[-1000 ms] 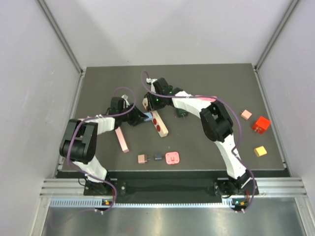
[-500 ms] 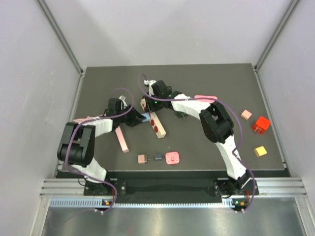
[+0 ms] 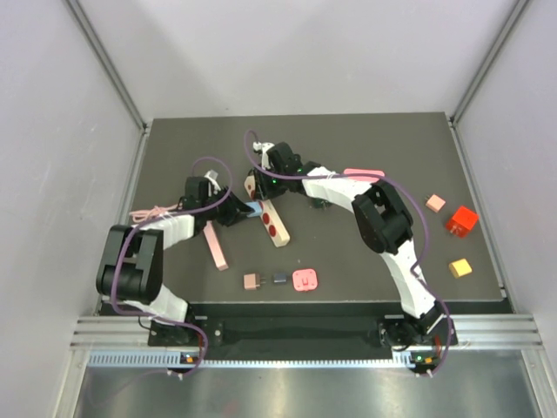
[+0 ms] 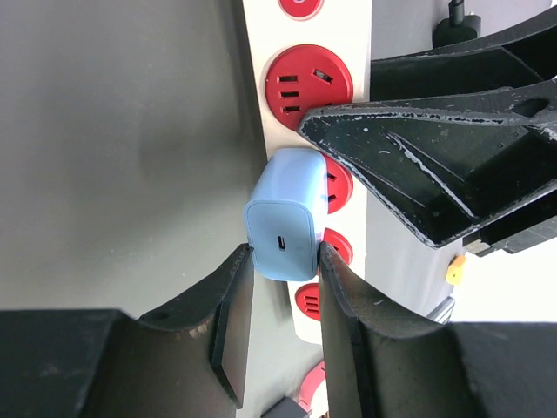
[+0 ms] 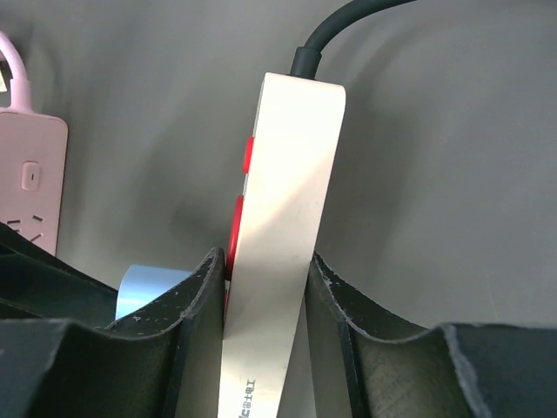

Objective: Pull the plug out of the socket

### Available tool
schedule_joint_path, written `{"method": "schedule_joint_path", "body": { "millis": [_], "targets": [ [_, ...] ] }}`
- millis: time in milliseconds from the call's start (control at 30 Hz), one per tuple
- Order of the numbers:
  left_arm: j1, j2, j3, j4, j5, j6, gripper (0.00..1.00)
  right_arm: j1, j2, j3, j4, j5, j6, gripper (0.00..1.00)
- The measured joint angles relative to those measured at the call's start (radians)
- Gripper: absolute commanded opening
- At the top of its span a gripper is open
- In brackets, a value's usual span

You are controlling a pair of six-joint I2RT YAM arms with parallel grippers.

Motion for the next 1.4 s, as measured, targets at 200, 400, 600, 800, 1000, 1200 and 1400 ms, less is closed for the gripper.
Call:
{"method": "schedule_joint_path", "body": {
  "millis": [200, 400, 600, 800, 1000, 1200, 1400],
  "targets": [
    [0.006, -0.027, -0.005, -0.012, -0.005, 0.015, 0.00, 0.002, 0.000, 0.005, -0.002, -0.001, 0.015, 0.00],
    [0.037, -0.108, -0.026, -0.055, 0.016, 0.050, 0.00, -0.006, 0.007, 0.030, -0.042, 0.108, -0.040, 0.00],
    [0.077, -0.157, -0.029, -0.069, 0.040, 0.069, 0.00, -0.080, 0.011, 0.036, -0.048, 0.262, -0.092, 0.00],
    [0.080, -0.151, -0.039, -0.065, 0.082, 0.064, 0.08, -0.095, 0.011, 0.034, -0.047, 0.279, -0.109, 0.00],
    [0.080, -0.100, -0.050, -0.022, 0.154, 0.043, 0.41, -0.099, 0.005, 0.023, -0.029, 0.183, -0.079, 0.00],
    [0.068, -0.061, -0.055, 0.020, 0.190, 0.026, 0.47, -0.098, -0.024, -0.030, -0.016, 0.031, -0.013, 0.00],
    [0.036, 0.023, -0.054, 0.099, 0.212, -0.024, 0.52, -0.094, -0.047, -0.074, -0.008, -0.057, 0.036, 0.00]
  ]
}}
